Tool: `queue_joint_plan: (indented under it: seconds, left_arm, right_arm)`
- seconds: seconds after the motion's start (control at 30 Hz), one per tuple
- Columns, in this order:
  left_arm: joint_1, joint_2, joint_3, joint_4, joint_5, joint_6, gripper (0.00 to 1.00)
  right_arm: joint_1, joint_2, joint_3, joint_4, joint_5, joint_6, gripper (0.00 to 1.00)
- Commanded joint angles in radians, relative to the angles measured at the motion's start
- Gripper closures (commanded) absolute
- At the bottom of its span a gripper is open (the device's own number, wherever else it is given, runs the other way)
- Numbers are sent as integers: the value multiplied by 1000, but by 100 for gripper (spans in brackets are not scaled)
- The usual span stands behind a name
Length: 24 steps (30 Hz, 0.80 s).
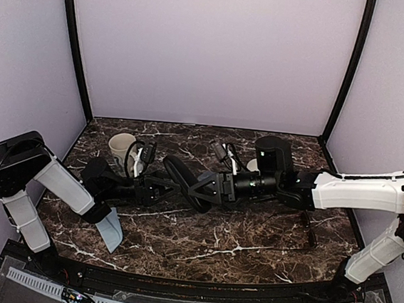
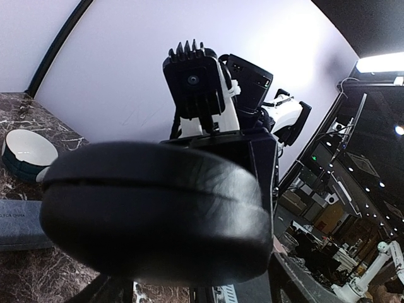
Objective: Organize the sunglasses
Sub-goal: Open the sunglasses case.
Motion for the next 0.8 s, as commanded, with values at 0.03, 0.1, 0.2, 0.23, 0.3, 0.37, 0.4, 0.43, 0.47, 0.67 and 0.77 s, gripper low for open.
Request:
queue_joint_plan:
  seconds: [0.03, 0.1, 0.2, 0.23, 0.3, 0.37, 0.4, 0.43, 0.47, 0.67, 0.77]
  left_arm:
    - [6, -17, 26, 67, 24, 18, 25]
    - [5, -17, 25, 71, 24, 17, 25]
    - [6, -18, 26, 74, 23, 13, 24]
    - [5, -19, 26, 74, 24, 13, 23]
    - [5, -21, 27, 76, 22, 12, 22]
    - [5, -22, 28, 74, 21, 12, 22]
    - [6, -22, 27, 76, 21, 11, 23]
    - [7, -22, 26, 78, 22, 10, 23]
    - [7, -21, 26, 81, 21, 7, 24]
    - [17, -12, 24, 115, 22, -20, 24]
    - [18, -14, 22, 116, 22, -21, 24]
  right_arm:
    - [-6, -21, 15, 89, -24, 12, 51]
    - [-5, -20, 15, 90, -25, 12, 51]
    - [-5, -15, 10, 93, -27, 12, 51]
    - [-6, -13, 9, 95, -31, 13, 51]
    - [-6, -10, 7, 100, -37, 15, 51]
    - [-6, -10, 4, 101, -36, 15, 51]
    - [-5, -12, 3, 100, -35, 15, 51]
    - [-6, -12, 1, 100, -35, 14, 51]
    - [-6, -11, 1, 100, -37, 15, 51]
    - [-6, -5, -5, 101, -40, 15, 51]
    - [-6, -3, -4, 101, -39, 14, 51]
